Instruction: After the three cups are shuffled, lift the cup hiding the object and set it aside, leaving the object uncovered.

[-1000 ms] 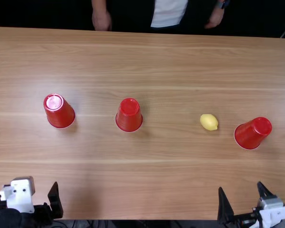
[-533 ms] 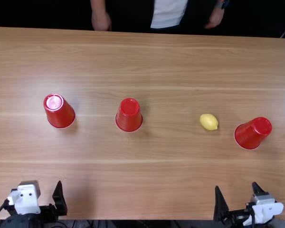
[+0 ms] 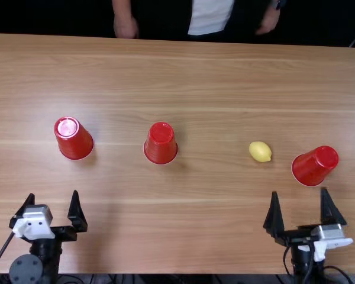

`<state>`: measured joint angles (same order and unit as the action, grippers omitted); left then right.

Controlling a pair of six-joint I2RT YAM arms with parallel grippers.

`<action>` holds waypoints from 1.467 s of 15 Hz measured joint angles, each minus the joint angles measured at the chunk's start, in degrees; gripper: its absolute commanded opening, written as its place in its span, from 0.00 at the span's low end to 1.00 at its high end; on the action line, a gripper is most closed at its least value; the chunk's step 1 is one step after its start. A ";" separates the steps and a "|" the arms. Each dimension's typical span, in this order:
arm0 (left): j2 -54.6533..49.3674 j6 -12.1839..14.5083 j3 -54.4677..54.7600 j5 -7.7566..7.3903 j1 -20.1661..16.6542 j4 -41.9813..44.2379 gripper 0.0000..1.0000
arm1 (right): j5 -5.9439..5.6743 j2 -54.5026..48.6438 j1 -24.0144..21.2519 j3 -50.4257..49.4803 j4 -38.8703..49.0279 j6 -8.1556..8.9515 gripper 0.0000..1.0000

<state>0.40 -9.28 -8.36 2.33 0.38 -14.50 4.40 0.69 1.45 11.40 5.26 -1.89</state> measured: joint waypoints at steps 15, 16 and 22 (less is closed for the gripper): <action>0.13 -0.02 6.25 0.00 0.02 8.44 1.00 | -0.17 0.00 0.00 -9.60 0.39 0.00 1.00; 0.13 -0.04 6.25 -0.02 0.00 8.44 1.00 | -0.15 0.02 0.00 -9.60 0.42 -0.02 1.00; 0.11 -0.15 6.25 -0.02 0.00 8.44 1.00 | -0.15 0.00 0.00 -9.60 0.39 -0.15 1.00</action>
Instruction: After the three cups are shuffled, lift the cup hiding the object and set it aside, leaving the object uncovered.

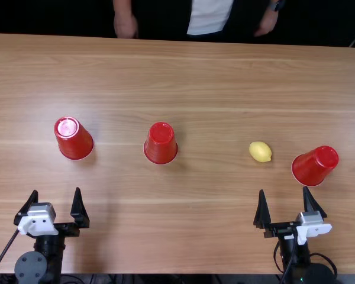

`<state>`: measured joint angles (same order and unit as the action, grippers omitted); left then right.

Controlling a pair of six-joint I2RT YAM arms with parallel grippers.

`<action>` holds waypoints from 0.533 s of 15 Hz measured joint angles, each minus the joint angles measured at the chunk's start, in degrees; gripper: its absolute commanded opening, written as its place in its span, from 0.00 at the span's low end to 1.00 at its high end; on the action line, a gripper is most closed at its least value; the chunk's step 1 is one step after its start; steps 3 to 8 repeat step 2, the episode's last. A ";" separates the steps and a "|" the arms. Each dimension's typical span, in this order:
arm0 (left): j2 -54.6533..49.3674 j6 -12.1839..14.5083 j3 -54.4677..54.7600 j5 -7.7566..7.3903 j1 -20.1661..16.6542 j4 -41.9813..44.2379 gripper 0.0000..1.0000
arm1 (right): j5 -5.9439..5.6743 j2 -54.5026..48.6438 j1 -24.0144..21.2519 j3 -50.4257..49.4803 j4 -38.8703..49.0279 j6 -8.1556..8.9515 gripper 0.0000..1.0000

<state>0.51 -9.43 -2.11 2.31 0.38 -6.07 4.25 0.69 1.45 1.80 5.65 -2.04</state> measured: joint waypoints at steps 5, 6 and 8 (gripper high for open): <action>0.00 -0.02 0.00 0.00 0.02 0.02 1.00 | -0.02 0.00 0.00 0.00 -0.02 0.00 1.00; 0.00 -0.02 0.00 0.00 0.02 0.02 1.00 | -0.02 0.00 0.00 0.00 -0.02 0.00 1.00; 0.00 -0.02 0.00 0.00 0.02 0.02 1.00 | -0.02 0.00 0.00 0.00 -0.02 0.00 1.00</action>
